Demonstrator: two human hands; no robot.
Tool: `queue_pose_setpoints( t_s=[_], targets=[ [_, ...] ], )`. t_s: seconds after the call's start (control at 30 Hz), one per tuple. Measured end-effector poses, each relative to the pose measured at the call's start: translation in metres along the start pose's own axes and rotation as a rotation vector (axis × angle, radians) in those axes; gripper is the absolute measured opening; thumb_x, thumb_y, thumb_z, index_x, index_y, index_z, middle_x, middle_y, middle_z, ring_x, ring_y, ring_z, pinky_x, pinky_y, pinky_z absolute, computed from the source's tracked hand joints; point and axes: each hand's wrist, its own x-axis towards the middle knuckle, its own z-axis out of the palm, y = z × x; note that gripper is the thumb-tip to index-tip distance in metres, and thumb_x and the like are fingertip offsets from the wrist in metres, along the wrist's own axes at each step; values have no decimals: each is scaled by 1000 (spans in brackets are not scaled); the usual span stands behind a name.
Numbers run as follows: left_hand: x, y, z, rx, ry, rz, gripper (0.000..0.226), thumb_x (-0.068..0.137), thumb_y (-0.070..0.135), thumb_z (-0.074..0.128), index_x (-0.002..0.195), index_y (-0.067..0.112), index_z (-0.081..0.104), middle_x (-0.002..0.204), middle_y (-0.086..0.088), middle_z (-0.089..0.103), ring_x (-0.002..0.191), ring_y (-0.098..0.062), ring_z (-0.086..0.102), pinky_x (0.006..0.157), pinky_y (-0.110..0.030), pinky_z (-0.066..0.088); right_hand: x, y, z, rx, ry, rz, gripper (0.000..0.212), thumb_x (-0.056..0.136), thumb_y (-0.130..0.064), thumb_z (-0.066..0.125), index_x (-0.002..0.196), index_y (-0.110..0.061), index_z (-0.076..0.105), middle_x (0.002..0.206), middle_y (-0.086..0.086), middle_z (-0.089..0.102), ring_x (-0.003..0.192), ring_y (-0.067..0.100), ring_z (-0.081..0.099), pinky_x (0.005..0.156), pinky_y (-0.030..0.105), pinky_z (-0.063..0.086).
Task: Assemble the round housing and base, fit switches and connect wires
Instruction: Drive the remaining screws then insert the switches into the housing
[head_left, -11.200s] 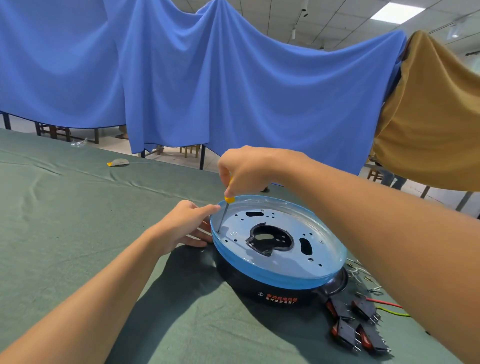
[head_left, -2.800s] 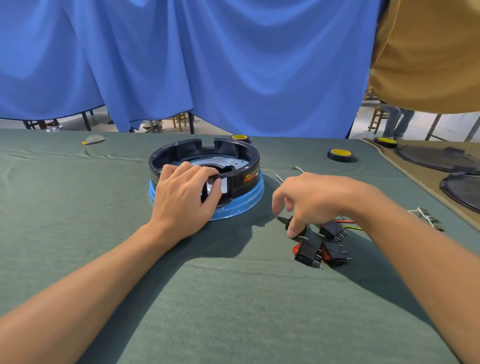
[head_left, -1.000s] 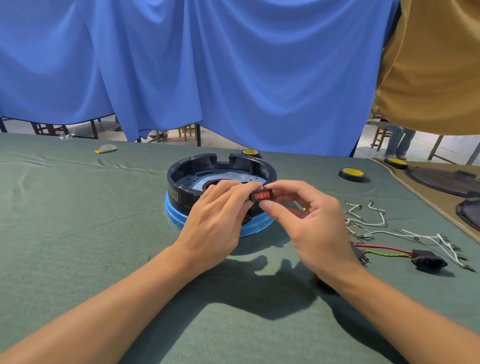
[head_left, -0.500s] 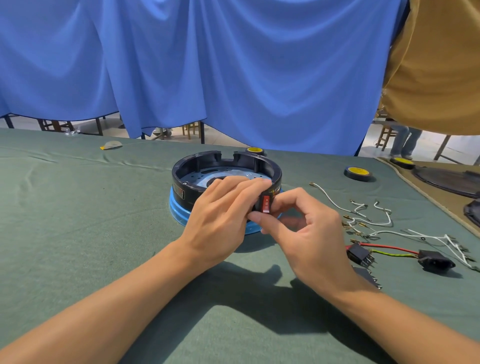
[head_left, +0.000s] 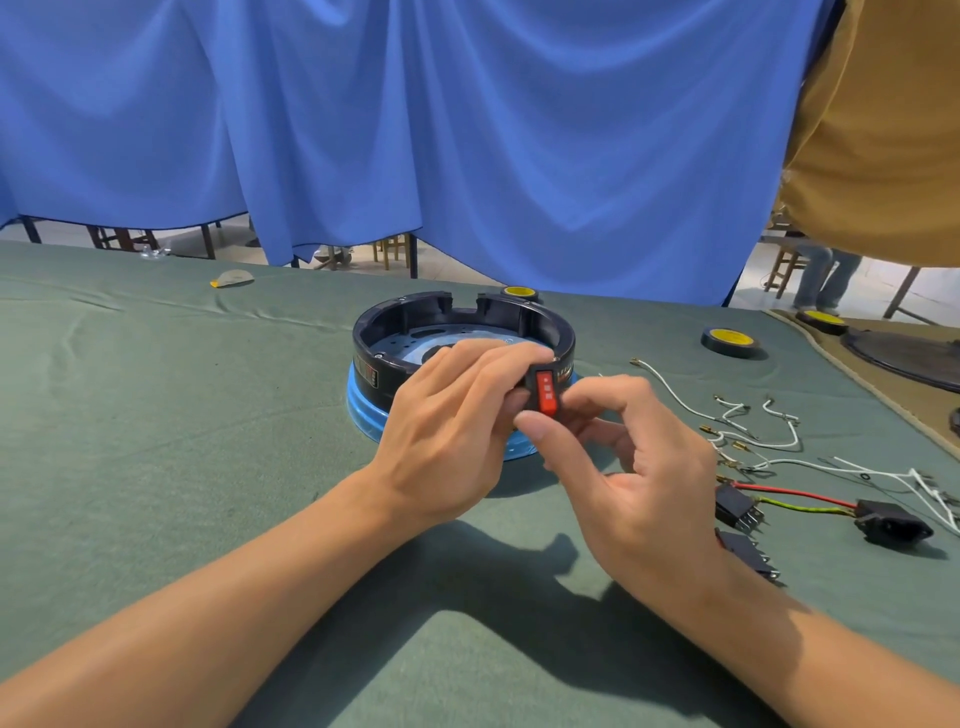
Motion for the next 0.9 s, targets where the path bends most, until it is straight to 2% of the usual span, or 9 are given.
queue_pose_setpoints(
  t_s=[0.2,0.27,0.4,0.47,0.53,0.6,0.67,0.77,0.9],
  targets=[
    [-1,0,1,18,-9,-19,28,98,4,43,112,-10,64,107,-18,70,97,-31,64,74,-48,56,0,1,-1,21,-15,-2,27,87,-34,64,93,-9,61,81,2,66,68,17,66,59,36,57],
    [-1,0,2,8,-1,-11,26,98,4,44,115,-6,62,108,-18,70,98,-31,64,76,-47,55,0,2,-1,23,-20,-3,22,89,-35,63,96,-15,59,83,0,66,69,16,66,61,34,57],
    [0,-2,3,2,39,-7,19,104,14,41,117,5,51,104,-18,70,95,-27,61,77,-42,55,-1,7,1,0,-4,10,15,95,-27,56,105,-16,58,88,-2,60,67,18,65,60,36,55],
    [1,-3,3,23,51,9,14,102,14,46,113,6,50,97,-19,70,90,-26,59,73,-42,54,2,8,0,4,18,45,14,98,-20,53,112,-19,57,93,0,60,66,16,65,59,31,55],
    [0,-1,4,48,53,45,11,99,15,53,106,7,51,90,-16,71,84,-26,58,68,-44,54,5,8,0,51,35,118,21,98,-15,51,117,-22,57,100,2,64,74,14,67,64,30,57],
    [0,0,6,65,58,72,11,98,16,58,97,8,51,84,-13,71,77,-29,61,63,-44,53,6,5,0,163,28,226,28,96,-17,52,121,-29,57,106,-6,68,92,13,68,74,34,58],
    [-1,0,7,71,82,66,14,100,18,56,91,10,48,81,-12,70,71,-31,62,58,-44,51,6,1,2,225,-5,264,31,93,-19,56,121,-32,56,110,-13,68,102,9,66,80,26,56],
    [0,-2,5,72,95,57,15,102,20,49,91,10,48,80,-13,69,72,-29,59,58,-43,51,8,-2,2,223,-59,253,31,90,-18,61,120,-25,62,114,-8,67,108,12,64,84,18,51],
    [0,-2,4,54,88,51,20,103,27,50,93,9,49,81,-13,70,69,-31,62,57,-44,51,8,-4,1,235,-67,270,24,91,-18,60,114,-15,66,108,-4,68,101,13,65,82,20,52]
  ],
)
